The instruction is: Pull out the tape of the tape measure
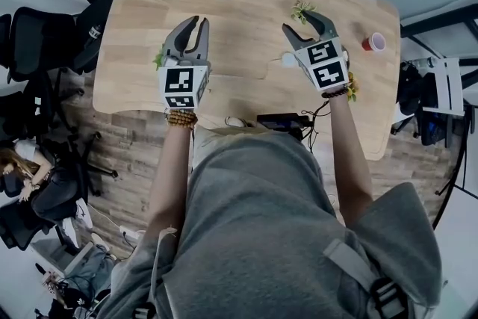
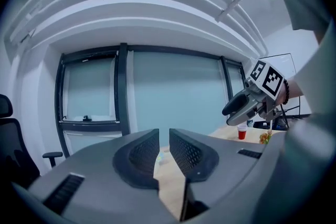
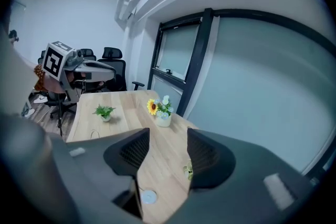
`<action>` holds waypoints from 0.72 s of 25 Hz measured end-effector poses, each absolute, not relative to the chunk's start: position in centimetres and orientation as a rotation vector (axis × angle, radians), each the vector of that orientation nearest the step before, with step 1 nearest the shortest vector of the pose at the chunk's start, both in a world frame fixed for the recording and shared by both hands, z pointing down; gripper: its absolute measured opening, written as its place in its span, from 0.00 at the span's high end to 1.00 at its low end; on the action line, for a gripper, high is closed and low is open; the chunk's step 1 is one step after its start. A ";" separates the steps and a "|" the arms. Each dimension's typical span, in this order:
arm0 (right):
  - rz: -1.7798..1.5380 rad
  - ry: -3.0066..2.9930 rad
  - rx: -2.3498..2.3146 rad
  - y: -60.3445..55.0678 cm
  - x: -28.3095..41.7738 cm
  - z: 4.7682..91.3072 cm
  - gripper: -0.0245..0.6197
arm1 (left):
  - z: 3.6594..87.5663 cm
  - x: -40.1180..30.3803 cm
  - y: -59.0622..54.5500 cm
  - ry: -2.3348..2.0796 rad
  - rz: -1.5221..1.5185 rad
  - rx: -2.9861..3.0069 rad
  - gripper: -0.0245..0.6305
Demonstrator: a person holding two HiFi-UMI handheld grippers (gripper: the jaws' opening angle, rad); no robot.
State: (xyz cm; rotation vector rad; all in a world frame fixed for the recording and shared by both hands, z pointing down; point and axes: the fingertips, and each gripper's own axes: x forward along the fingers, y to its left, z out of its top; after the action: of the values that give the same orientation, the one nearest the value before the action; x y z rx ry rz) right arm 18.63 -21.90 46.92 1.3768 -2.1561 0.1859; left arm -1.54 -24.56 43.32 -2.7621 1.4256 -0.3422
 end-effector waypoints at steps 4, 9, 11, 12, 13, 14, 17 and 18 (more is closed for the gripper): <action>0.118 -2.184 1.398 -21.2 17.7 44.0 0.60 | 40.5 -0.5 -24.0 1.395 -0.304 -2.747 0.88; 0.035 -2.208 1.442 -20.8 17.0 40.8 0.60 | 36.5 0.5 -23.3 1.345 -0.191 -2.707 0.88; 0.004 -2.218 1.466 -20.6 16.7 39.7 0.62 | 35.2 0.8 -23.1 1.333 -0.161 -2.696 0.88; -0.008 -2.224 1.473 -20.5 16.5 39.2 0.63 | 34.6 0.9 -23.0 1.334 -0.147 -2.694 0.88; -0.018 -2.231 1.476 -20.4 16.3 38.7 0.63 | 34.0 1.0 -23.0 1.337 -0.126 -2.690 0.88; -0.028 -2.238 1.475 -20.2 16.1 38.3 0.63 | 33.3 1.1 -22.9 1.338 -0.105 -2.683 0.88; -0.060 -2.258 1.480 -19.9 15.5 37.0 0.63 | 31.8 1.8 -22.5 1.326 -0.078 -2.665 0.88; -0.069 -2.267 1.484 -19.8 15.2 36.6 0.63 | 31.4 1.9 -22.3 1.322 -0.072 -2.658 0.88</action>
State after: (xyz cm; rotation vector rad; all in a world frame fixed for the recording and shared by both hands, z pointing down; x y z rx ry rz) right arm 15.20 -19.82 36.58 1.4841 -2.2667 -0.0685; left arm 1.93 -22.29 31.43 -2.6581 1.3217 -0.0717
